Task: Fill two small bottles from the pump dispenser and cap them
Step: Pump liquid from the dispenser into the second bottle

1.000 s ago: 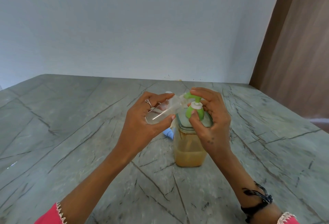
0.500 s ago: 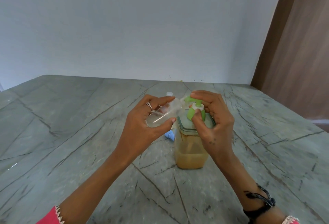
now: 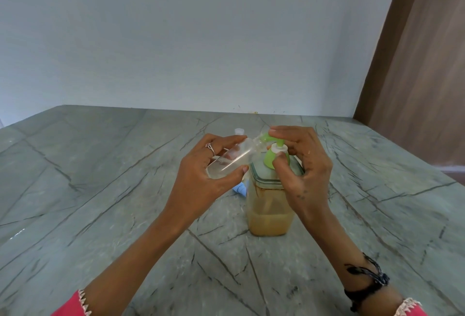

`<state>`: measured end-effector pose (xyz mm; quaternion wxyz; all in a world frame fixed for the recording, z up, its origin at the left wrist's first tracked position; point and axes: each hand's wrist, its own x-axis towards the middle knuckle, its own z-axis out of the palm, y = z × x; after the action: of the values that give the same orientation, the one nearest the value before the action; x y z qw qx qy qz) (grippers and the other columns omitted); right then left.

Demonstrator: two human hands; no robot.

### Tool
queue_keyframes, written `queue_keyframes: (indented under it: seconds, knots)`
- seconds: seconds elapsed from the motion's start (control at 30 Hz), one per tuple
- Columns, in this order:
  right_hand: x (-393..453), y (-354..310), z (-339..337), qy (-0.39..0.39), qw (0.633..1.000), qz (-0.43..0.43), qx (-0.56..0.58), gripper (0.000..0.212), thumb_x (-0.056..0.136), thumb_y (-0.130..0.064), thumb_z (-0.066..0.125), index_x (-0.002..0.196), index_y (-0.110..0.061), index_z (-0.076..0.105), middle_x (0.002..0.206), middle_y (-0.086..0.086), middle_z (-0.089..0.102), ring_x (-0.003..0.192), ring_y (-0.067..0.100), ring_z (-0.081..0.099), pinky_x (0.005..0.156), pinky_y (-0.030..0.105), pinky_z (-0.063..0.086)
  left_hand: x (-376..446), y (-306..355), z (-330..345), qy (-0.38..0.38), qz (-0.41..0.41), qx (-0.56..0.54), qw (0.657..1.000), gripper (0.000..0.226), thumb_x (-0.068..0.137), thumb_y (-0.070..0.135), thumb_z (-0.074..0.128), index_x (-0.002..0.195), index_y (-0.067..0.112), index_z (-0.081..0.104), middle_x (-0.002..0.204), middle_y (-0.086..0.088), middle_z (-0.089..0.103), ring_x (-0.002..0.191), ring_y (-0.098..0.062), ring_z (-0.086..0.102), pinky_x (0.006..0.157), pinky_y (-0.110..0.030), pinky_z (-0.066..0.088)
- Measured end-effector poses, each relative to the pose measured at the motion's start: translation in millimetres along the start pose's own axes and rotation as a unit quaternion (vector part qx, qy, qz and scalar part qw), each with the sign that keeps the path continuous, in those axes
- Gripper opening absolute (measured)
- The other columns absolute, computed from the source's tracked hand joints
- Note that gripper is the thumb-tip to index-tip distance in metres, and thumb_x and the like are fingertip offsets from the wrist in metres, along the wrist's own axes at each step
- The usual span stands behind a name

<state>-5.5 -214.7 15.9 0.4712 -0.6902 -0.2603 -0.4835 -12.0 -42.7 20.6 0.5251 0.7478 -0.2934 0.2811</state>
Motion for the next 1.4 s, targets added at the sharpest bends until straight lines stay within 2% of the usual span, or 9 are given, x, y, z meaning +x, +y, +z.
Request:
queue_keyframes:
  seconds: [0.17, 0.37, 0.53, 0.67, 0.83, 1.0, 1.1, 1.3, 1.4]
  knots:
    - [2, -1, 1, 0.004, 1.000, 0.005, -0.001, 0.022, 0.075, -0.010, 0.050, 0.093, -0.016, 0.062, 0.090, -0.008, 0.057, 0.082, -0.006, 0.055, 0.068, 0.009, 0.044, -2, -1, 1, -0.004, -0.007, 0.008, 1.000, 0.040, 0.070, 0.039, 0.064, 0.110, 0.036, 0.057, 0.100, 0.008, 0.059, 0.091, -0.004, 0.059, 0.073, -0.011, 0.047]
    - [-4, 0, -1, -0.004, 1.000, 0.011, 0.013, 0.030, 0.081, -0.013, 0.049, 0.108, -0.012, 0.062, 0.108, -0.003, 0.061, 0.102, 0.002, 0.059, 0.087, 0.015, 0.046, 0, 2, 3, 0.006, -0.007, -0.005, 1.000, 0.040, 0.071, 0.038, 0.063, 0.111, 0.032, 0.059, 0.099, 0.007, 0.060, 0.091, -0.005, 0.060, 0.074, -0.012, 0.048]
    - [-4, 1, -1, -0.011, 1.000, 0.003, 0.005, 0.033, 0.084, -0.013, 0.048, 0.115, -0.016, 0.057, 0.116, -0.007, 0.058, 0.111, -0.001, 0.055, 0.092, 0.015, 0.044, 1, 2, 4, 0.013, -0.007, -0.005, 1.000, 0.039, 0.072, 0.038, 0.063, 0.110, 0.032, 0.059, 0.098, 0.008, 0.061, 0.091, -0.005, 0.060, 0.075, -0.010, 0.047]
    - [-2, 0, -2, -0.014, 1.000, 0.008, 0.010, 0.029, 0.085, -0.017, 0.048, 0.111, -0.019, 0.058, 0.111, -0.011, 0.057, 0.104, 0.002, 0.057, 0.086, 0.017, 0.047, 1, 2, 4, 0.012, 0.000, -0.002, 1.000, 0.038, 0.072, 0.038, 0.063, 0.110, 0.032, 0.058, 0.097, 0.006, 0.060, 0.090, -0.004, 0.060, 0.074, -0.010, 0.047]
    - [2, -2, -2, -0.008, 1.000, 0.004, 0.011, 0.024, 0.081, -0.017, 0.047, 0.098, -0.013, 0.063, 0.095, 0.000, 0.059, 0.088, -0.001, 0.056, 0.072, 0.015, 0.046, -1, 3, 3, 0.004, -0.012, -0.007, 1.000, 0.039, 0.071, 0.038, 0.064, 0.109, 0.029, 0.061, 0.095, 0.009, 0.060, 0.089, -0.004, 0.060, 0.072, -0.010, 0.046]
    - [2, -3, -1, 0.002, 1.000, 0.015, 0.007, 0.024, 0.081, -0.017, 0.047, 0.092, -0.009, 0.066, 0.091, 0.001, 0.061, 0.084, 0.000, 0.057, 0.069, 0.014, 0.046, -3, 2, 2, 0.001, -0.009, -0.002, 1.000, 0.038, 0.070, 0.037, 0.064, 0.108, 0.035, 0.059, 0.096, 0.010, 0.059, 0.089, -0.006, 0.060, 0.072, -0.011, 0.046]
    - [-1, -2, -3, -0.006, 1.000, 0.008, 0.009, 0.029, 0.083, -0.017, 0.044, 0.100, -0.007, 0.065, 0.096, 0.002, 0.062, 0.089, 0.003, 0.058, 0.073, 0.015, 0.046, -2, 4, 3, 0.004, -0.008, -0.006, 1.000, 0.038, 0.071, 0.037, 0.064, 0.109, 0.033, 0.059, 0.096, 0.007, 0.060, 0.089, -0.006, 0.060, 0.072, -0.011, 0.047]
    - [-7, -1, -6, -0.043, 0.999, 0.004, 0.015, 0.035, 0.087, -0.023, 0.046, 0.118, -0.011, 0.057, 0.116, 0.000, 0.058, 0.112, 0.003, 0.054, 0.093, 0.016, 0.041, 1, 5, 5, 0.010, 0.000, -0.010, 1.000, 0.038, 0.072, 0.037, 0.064, 0.110, 0.030, 0.059, 0.097, 0.005, 0.061, 0.088, -0.006, 0.061, 0.071, -0.012, 0.048]
    - [-8, 1, -6, -0.051, 0.999, 0.000, 0.013, 0.036, 0.086, -0.026, 0.047, 0.118, -0.011, 0.055, 0.118, -0.001, 0.056, 0.113, 0.001, 0.052, 0.094, 0.014, 0.040, 1, 5, 4, 0.009, 0.001, -0.006, 1.000, 0.039, 0.072, 0.037, 0.064, 0.110, 0.029, 0.059, 0.097, 0.004, 0.061, 0.089, -0.006, 0.060, 0.071, -0.011, 0.047]
